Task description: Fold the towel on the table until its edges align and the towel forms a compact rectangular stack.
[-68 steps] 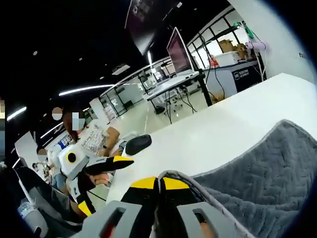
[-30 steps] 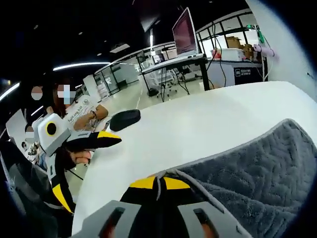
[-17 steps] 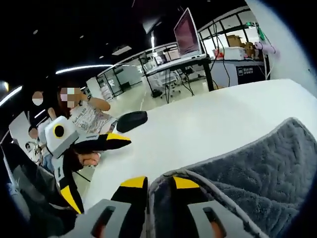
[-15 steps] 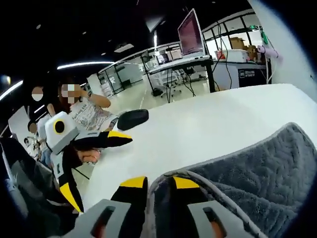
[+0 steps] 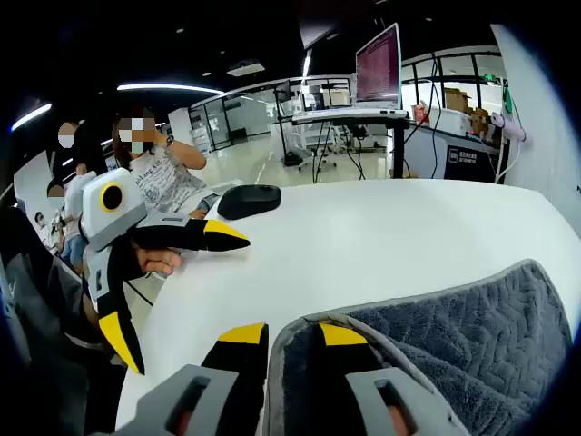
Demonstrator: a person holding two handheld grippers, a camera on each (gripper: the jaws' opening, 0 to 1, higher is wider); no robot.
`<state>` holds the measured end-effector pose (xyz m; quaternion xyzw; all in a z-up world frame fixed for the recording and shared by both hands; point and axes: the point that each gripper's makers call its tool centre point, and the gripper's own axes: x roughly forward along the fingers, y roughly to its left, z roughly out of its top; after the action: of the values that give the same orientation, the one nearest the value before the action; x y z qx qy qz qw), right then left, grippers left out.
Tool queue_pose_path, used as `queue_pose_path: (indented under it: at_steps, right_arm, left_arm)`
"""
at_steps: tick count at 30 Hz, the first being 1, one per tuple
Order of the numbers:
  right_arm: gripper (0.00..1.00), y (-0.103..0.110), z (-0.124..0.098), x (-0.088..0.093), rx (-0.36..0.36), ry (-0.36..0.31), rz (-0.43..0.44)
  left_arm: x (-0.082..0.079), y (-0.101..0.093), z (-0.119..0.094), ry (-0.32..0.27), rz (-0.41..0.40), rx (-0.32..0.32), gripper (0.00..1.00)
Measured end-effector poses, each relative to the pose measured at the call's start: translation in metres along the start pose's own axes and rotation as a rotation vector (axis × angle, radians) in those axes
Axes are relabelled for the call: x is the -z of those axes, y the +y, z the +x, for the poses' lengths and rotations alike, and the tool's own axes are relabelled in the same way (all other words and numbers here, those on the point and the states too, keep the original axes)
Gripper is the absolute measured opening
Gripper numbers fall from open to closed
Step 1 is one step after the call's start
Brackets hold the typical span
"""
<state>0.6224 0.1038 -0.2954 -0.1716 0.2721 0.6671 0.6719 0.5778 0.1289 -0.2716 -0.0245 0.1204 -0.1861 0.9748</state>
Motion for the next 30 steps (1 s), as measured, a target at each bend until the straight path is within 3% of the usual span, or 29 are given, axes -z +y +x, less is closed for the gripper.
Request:
queue_pose_path:
  at_steps: [13, 22, 26, 30]
  right_arm:
    - [0.32, -0.001, -0.016, -0.010, 0.023, 0.017, -0.055]
    - [0.44, -0.002, -0.038, -0.019, 0.031, -0.058, -0.008]
    - [0.48, -0.008, -0.065, -0.017, 0.081, -0.131, 0.048]
    - [0.51, -0.013, -0.083, -0.013, 0.120, -0.162, 0.071]
  left_arm:
    - [-0.004, 0.001, -0.002, -0.003, 0.011, -0.006, 0.99]
    - [-0.005, -0.003, -0.002, -0.001, 0.017, 0.005, 0.99]
    - [-0.004, -0.002, 0.000, 0.006, 0.019, 0.006, 0.99]
    - [-0.006, -0.007, 0.004, 0.005, 0.024, 0.022, 0.99]
